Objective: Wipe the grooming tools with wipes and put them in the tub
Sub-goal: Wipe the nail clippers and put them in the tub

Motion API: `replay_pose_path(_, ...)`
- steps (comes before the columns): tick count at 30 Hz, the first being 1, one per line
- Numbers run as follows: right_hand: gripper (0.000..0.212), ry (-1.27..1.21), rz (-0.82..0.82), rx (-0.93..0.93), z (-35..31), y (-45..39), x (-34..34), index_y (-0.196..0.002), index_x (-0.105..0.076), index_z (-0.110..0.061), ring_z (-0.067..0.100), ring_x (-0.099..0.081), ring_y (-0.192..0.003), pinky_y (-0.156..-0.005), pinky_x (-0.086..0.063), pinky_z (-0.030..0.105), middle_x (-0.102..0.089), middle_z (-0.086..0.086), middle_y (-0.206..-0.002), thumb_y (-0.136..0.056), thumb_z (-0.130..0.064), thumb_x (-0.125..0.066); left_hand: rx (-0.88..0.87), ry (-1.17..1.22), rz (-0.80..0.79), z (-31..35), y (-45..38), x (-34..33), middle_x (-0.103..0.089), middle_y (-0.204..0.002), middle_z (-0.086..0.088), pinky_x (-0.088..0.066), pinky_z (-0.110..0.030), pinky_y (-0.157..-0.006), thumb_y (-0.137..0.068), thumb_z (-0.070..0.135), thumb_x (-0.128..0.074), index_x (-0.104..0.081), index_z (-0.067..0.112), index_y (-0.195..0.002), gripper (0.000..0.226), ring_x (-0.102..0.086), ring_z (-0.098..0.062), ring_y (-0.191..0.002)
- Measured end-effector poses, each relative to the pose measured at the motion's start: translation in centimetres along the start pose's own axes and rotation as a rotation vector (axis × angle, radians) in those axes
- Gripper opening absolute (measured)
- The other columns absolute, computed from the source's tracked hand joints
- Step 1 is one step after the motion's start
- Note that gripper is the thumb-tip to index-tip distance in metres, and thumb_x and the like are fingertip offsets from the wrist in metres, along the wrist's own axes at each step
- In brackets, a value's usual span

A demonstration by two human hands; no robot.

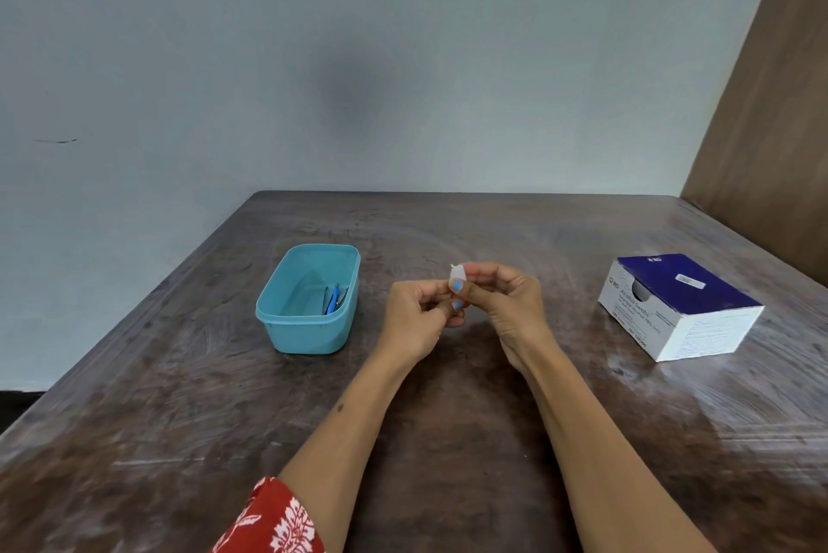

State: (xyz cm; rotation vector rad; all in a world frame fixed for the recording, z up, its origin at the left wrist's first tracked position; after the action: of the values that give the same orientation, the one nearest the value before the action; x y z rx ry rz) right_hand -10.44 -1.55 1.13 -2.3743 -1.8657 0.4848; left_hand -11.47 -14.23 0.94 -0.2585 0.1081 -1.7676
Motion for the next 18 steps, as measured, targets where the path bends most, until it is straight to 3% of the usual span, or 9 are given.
replay_pose_path(4,0.014,-0.054,0.004,-0.035,0.32,-0.05,-0.04,-0.082,-0.072,-0.009,0.011,-0.068,-0.073,-0.075,-0.057,0.029,-0.074,0.000,-0.076,-0.075,0.004,-0.071,0.010,0.010,0.013,0.02,-0.01,0.05,-0.070,-0.087,-0.008,-0.058,-0.019,-0.065,-0.084,-0.007,-0.060,-0.066,-0.001,-0.107,0.025,-0.067,-0.008,-0.071)
replay_pose_path(9,0.013,-0.092,0.006,-0.072,0.64,-0.16,0.04,-0.084,-0.071,-0.007,0.009,-0.069,-0.070,-0.067,-0.057,0.022,-0.074,0.000,-0.074,-0.078,0.004,-0.067,0.024,0.003,0.009,-0.09,0.07,0.06,-0.070,-0.089,-0.008,-0.058,-0.021,-0.067,-0.084,-0.007,-0.060,-0.065,-0.001,-0.109,0.026,-0.068,-0.011,-0.076)
replay_pose_path(18,0.022,0.012,-0.003,-0.067,0.31,0.08,-0.07,-0.084,-0.069,-0.009,0.015,-0.066,-0.070,-0.074,-0.057,0.031,-0.071,0.006,-0.079,-0.069,0.006,-0.075,-0.003,-0.018,0.007,0.21,0.16,-0.01,-0.069,-0.079,0.001,-0.056,-0.016,-0.062,-0.084,-0.005,-0.061,-0.068,0.003,-0.104,0.023,-0.068,-0.005,-0.066)
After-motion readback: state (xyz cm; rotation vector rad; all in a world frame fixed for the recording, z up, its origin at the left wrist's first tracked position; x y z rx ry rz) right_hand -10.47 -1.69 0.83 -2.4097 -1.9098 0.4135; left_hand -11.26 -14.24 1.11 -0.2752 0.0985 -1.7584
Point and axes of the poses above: each hand's wrist, its own y-axis away from the middle knuckle, its own x-axis out of the back of the hand, z = x × y, the point moved 8 cm from there along -y, towards the middle knuckle
